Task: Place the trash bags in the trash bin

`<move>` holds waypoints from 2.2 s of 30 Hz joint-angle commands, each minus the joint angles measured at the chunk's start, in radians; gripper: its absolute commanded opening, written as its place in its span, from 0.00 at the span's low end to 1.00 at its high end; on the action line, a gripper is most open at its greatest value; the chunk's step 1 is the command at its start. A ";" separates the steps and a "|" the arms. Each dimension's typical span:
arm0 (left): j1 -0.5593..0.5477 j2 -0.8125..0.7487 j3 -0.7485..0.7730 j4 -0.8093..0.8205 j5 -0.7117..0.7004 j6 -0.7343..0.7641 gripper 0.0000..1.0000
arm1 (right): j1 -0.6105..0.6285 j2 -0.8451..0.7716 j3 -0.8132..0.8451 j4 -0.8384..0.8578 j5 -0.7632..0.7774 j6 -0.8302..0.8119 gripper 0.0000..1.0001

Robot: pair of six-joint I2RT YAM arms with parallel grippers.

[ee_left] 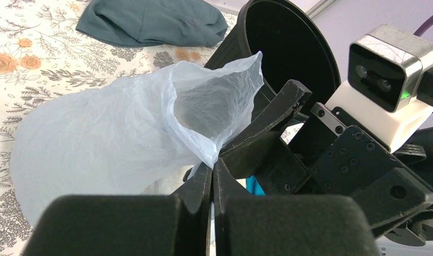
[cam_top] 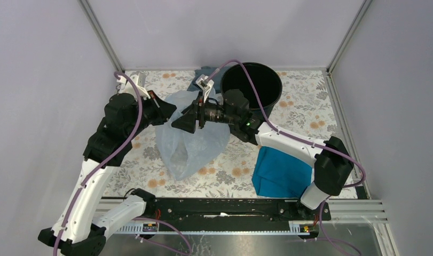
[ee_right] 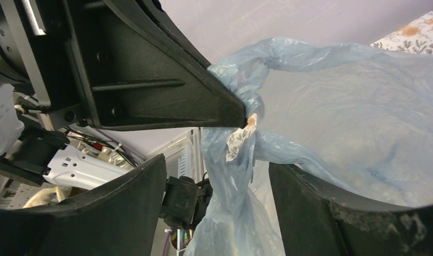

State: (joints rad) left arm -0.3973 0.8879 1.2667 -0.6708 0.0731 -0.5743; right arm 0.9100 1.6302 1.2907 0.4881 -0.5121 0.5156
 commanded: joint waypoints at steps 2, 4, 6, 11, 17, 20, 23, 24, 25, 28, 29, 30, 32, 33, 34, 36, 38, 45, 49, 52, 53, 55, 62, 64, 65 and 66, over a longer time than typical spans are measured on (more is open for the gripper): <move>-0.001 0.006 0.005 0.074 0.028 -0.007 0.00 | 0.010 0.011 0.028 0.082 0.032 0.097 0.79; -0.001 0.006 -0.003 0.087 0.044 -0.017 0.00 | 0.026 0.032 0.038 0.073 0.066 0.084 0.80; -0.001 0.006 -0.008 0.097 0.060 -0.026 0.00 | 0.044 0.037 0.051 0.047 0.120 0.051 0.79; -0.001 -0.004 -0.008 0.093 0.058 -0.025 0.00 | 0.059 0.025 0.056 0.022 0.246 0.027 0.46; -0.001 -0.033 0.091 0.017 -0.047 0.051 0.54 | 0.058 0.017 0.121 -0.034 0.274 0.057 0.00; -0.001 -0.088 0.140 -0.001 -0.145 0.099 0.88 | 0.029 0.030 0.227 -0.103 0.228 0.099 0.00; -0.001 -0.157 0.179 0.006 -0.224 0.129 0.99 | -0.029 0.073 0.414 -0.228 0.113 0.152 0.00; -0.001 -0.179 0.188 0.012 -0.244 0.136 0.99 | -0.052 0.083 0.476 -0.263 0.085 0.167 0.00; -0.001 -0.200 0.195 0.021 -0.261 0.143 0.99 | -0.075 0.090 0.544 -0.294 0.066 0.190 0.00; -0.002 -0.255 0.202 0.047 -0.305 0.152 0.99 | -0.154 0.079 0.662 -0.348 0.016 0.222 0.00; -0.002 -0.266 0.202 0.053 -0.321 0.154 0.99 | -0.176 0.072 0.711 -0.392 0.022 0.196 0.00; -0.002 -0.273 0.203 0.055 -0.338 0.154 0.99 | -0.191 0.066 0.768 -0.459 0.045 0.147 0.00; -0.002 -0.282 0.199 0.062 -0.367 0.156 0.99 | -0.205 0.043 0.868 -0.671 0.158 0.005 0.00; -0.002 -0.284 0.196 0.067 -0.376 0.160 0.99 | -0.208 0.026 0.889 -0.732 0.227 -0.052 0.00; -0.002 -0.283 0.195 0.071 -0.381 0.162 0.99 | -0.217 0.003 0.888 -0.771 0.279 -0.096 0.00; -0.001 -0.276 0.190 0.081 -0.377 0.167 0.99 | -0.243 -0.061 0.830 -0.797 0.374 -0.158 0.00; -0.002 -0.264 0.180 0.099 -0.364 0.168 0.99 | -0.292 -0.146 0.695 -0.752 0.439 -0.193 0.00; -0.001 -0.203 0.144 0.151 -0.301 0.156 0.99 | -0.440 -0.303 0.535 -0.775 0.527 -0.271 0.00; -0.002 -0.176 0.126 0.187 -0.276 0.148 0.99 | -0.447 -0.338 0.515 -0.814 0.653 -0.355 0.00; -0.002 -0.153 0.124 0.218 -0.241 0.152 0.99 | -0.451 -0.378 0.461 -0.811 0.738 -0.389 0.00; -0.002 -0.144 0.126 0.231 -0.223 0.156 0.99 | -0.451 -0.399 0.433 -0.800 0.751 -0.390 0.00; -0.002 -0.119 0.136 0.265 -0.176 0.166 0.99 | -0.451 -0.444 0.385 -0.779 0.759 -0.388 0.00; -0.002 0.069 0.214 0.374 0.043 0.110 0.99 | -0.451 -0.475 0.334 -0.828 0.913 -0.475 0.00; -0.002 0.125 0.225 0.413 0.089 0.077 0.99 | -0.451 -0.489 0.335 -0.828 0.960 -0.508 0.00; -0.002 0.144 0.225 0.436 0.107 0.062 0.99 | -0.452 -0.499 0.328 -0.819 0.971 -0.511 0.00; -0.002 0.166 0.228 0.460 0.130 0.045 0.99 | -0.452 -0.507 0.322 -0.807 0.975 -0.526 0.00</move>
State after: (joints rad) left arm -0.3977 0.9752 1.4628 -0.3473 0.0563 -0.4614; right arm 0.4618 1.1606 1.6241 -0.3428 0.3347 0.0734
